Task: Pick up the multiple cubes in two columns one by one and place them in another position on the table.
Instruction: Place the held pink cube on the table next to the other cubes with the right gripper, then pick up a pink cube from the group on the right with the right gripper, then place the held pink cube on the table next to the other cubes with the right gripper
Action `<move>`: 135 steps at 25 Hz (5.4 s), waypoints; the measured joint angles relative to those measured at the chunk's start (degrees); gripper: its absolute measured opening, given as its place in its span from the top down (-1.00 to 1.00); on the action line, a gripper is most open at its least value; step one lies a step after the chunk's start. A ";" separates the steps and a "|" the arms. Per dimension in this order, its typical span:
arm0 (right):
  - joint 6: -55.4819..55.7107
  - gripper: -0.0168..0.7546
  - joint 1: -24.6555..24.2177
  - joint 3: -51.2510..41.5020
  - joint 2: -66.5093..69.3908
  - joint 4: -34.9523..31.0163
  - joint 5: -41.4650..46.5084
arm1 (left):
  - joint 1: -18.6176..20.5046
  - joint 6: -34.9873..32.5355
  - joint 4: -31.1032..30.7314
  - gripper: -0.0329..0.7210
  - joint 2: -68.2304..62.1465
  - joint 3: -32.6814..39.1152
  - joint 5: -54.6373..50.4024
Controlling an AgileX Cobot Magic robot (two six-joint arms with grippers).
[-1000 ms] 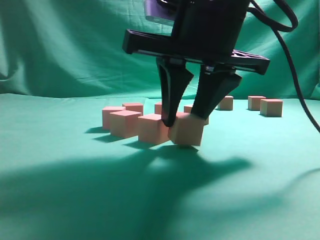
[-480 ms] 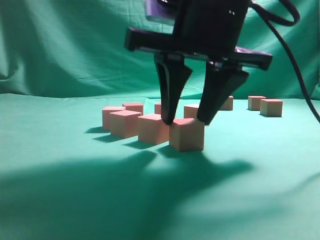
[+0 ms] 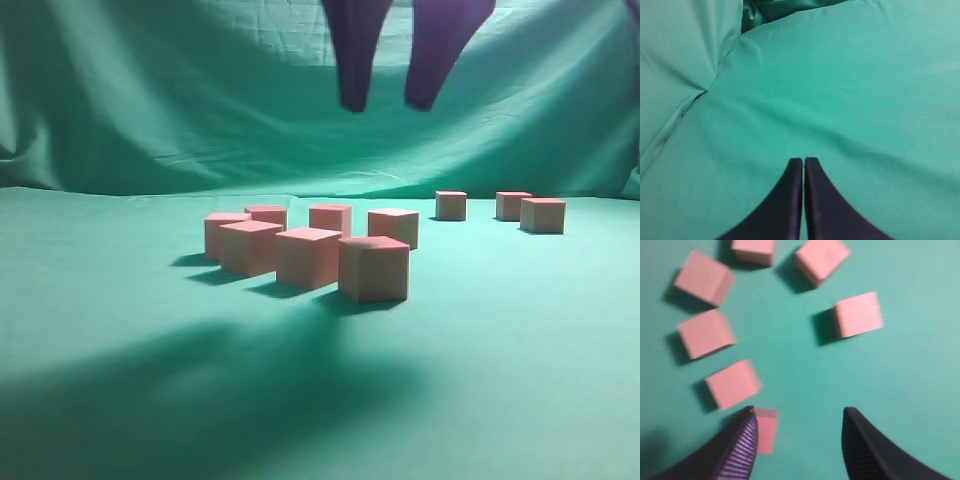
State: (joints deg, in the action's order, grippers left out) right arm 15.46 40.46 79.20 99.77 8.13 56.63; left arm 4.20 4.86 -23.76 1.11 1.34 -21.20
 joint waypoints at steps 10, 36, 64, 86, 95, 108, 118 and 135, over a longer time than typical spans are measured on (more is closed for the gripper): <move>-1.74 0.07 -20.69 8.06 0.00 4.24 3.15 | 0.00 0.00 0.00 0.91 0.00 0.00 0.00; -13.31 -0.40 -30.94 8.38 19.87 -2.85 -18.91 | 0.00 0.00 0.00 0.91 0.00 0.00 0.00; -13.05 0.30 -24.19 8.85 -9.93 -11.86 1.30 | 0.00 0.00 0.00 0.91 0.00 0.00 0.00; -20.41 0.30 5.92 -20.37 -11.25 -16.83 -7.53 | 0.00 0.00 0.00 0.91 0.00 0.00 0.00; -22.03 0.30 5.92 -20.37 -2.10 -17.78 -14.55 | 0.00 0.00 0.00 0.91 0.00 0.00 0.00; -22.51 0.30 5.92 -20.37 -0.92 -17.46 -16.96 | 0.00 0.00 0.00 0.91 0.00 0.00 0.00; -22.51 0.30 5.92 -20.37 -0.92 -15.11 -15.83 | 0.00 0.00 0.00 0.91 0.00 0.00 0.00; -22.51 -0.49 5.92 -17.76 -0.66 -15.11 -5.95 | 0.00 0.00 0.00 0.91 0.00 0.00 0.00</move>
State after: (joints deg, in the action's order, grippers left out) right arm -7.05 46.38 61.44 99.11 -6.98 50.68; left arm 4.20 4.86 -23.76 1.11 1.34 -21.20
